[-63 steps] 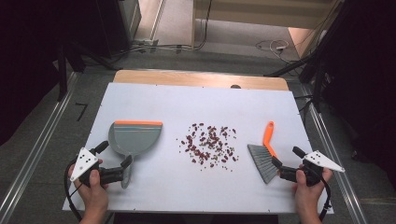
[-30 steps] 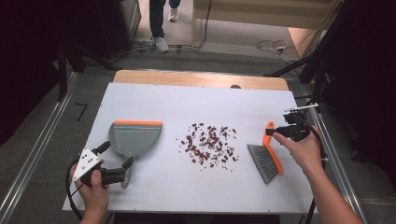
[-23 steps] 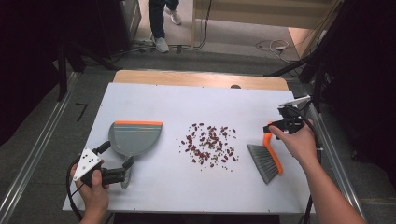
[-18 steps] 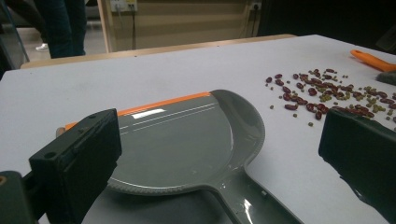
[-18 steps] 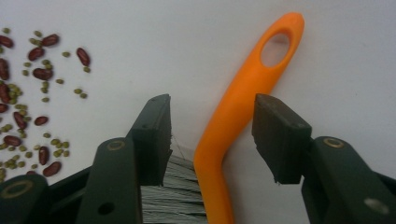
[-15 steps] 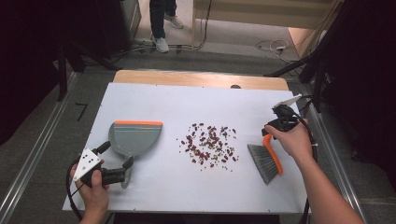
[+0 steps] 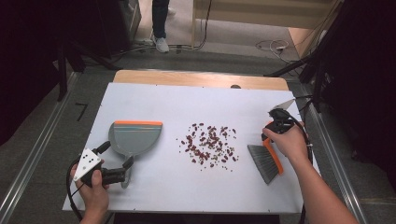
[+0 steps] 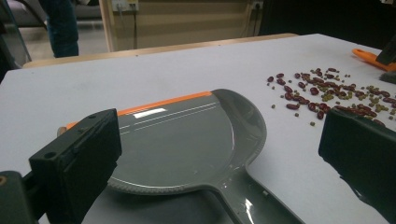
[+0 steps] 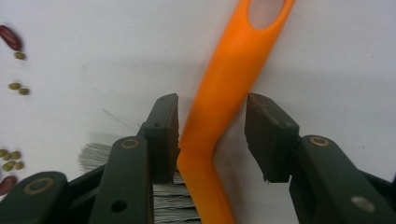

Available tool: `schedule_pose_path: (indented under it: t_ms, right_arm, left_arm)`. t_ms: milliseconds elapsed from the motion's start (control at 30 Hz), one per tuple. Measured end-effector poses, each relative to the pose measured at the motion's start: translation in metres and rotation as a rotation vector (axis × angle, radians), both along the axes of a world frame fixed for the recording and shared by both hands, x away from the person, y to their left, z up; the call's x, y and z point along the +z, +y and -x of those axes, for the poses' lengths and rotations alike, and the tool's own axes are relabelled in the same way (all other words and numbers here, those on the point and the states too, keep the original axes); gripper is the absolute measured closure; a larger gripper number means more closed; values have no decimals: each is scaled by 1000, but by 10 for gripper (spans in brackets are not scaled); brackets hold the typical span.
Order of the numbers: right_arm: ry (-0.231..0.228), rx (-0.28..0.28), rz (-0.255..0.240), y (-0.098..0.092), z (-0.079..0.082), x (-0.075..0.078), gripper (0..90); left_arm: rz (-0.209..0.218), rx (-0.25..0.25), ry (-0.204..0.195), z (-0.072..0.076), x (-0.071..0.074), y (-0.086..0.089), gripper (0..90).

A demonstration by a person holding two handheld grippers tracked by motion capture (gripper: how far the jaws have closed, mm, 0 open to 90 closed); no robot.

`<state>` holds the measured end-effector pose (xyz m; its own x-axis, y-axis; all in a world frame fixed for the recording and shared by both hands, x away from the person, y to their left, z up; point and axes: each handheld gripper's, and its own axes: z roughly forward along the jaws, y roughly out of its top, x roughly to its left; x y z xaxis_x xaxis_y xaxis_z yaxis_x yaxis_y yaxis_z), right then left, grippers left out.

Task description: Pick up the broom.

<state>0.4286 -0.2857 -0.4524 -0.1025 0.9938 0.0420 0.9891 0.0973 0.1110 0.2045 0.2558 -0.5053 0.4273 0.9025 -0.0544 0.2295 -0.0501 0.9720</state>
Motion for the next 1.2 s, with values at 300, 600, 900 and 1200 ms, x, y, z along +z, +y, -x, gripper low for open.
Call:
schedule_pose_path:
  t_ms: [300, 600, 900, 1200]
  right_arm:
    - [17, -13, 67, 10, 0, -9, 548]
    - [23, -53, 63, 11, -1, -9, 677]
    - [-40, -18, 7, 2, 8, -9, 684]
    - [-228, -8, -127, -16, 35, -5, 687]
  left_arm:
    - [-3, -1, 1, 0, 0, 0, 0]
    - [-5, 2, 5, 0, 0, -1, 0]
    - [-6, 6, 2, 0, 0, 0, 0]
    - [-10, 15, -4, 0, 1, -1, 0]
